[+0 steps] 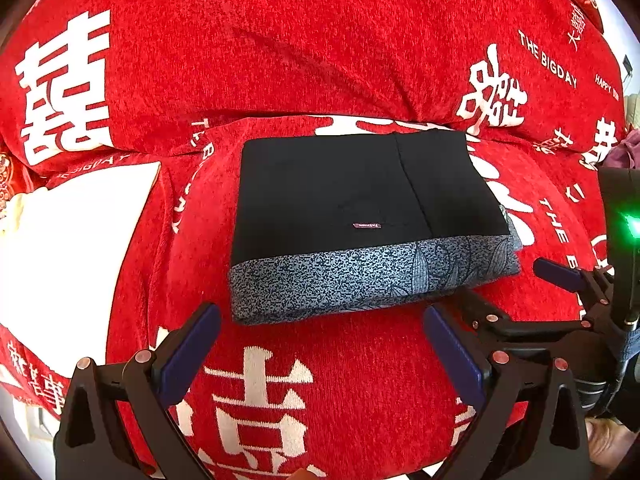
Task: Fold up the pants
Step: 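Release the folded trousers and withdraw both grippers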
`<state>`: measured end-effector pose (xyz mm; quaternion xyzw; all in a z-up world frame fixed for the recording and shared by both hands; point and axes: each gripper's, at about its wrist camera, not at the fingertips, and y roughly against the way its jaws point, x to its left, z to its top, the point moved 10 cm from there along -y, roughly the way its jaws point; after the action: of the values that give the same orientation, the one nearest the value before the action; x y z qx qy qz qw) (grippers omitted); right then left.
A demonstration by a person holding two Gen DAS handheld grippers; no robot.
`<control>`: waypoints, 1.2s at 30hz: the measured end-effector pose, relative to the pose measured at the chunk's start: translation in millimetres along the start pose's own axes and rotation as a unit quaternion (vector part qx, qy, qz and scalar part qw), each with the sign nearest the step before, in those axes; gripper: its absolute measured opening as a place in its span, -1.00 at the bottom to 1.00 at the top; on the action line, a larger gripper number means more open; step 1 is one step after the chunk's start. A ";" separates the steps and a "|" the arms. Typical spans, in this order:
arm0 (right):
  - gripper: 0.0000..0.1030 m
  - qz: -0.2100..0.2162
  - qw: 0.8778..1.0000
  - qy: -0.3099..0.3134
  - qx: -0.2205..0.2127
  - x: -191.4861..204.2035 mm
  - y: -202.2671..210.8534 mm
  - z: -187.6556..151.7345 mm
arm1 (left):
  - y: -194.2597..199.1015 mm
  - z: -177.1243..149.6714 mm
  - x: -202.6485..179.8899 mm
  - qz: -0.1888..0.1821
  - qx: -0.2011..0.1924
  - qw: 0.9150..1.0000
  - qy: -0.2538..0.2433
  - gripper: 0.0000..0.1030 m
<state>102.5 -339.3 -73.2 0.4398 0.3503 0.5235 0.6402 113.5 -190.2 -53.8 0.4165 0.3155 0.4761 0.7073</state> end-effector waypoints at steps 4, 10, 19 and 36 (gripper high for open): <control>0.99 0.000 1.000 0.001 -0.001 0.4 0.6 0.6 | 2.5 0.2 -0.8 0.001 -0.005 1.000 -0.002 0.97; 0.99 -0.001 1.000 0.005 -0.003 0.3 1.6 1.3 | 3.3 -0.2 0.7 0.000 -0.006 1.000 -0.001 0.97; 0.99 0.001 1.000 0.006 -0.004 2.5 3.2 1.9 | 5.1 -0.1 1.8 0.001 -0.007 1.000 0.002 0.97; 0.99 0.006 1.000 0.005 -0.005 5.5 4.1 0.5 | 5.5 -0.4 2.9 0.001 -0.008 1.000 0.002 0.97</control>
<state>102.6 -333.7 -69.2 0.4363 0.3484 0.5309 0.6375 112.0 -186.3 -49.3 0.4101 0.3126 0.4803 0.7095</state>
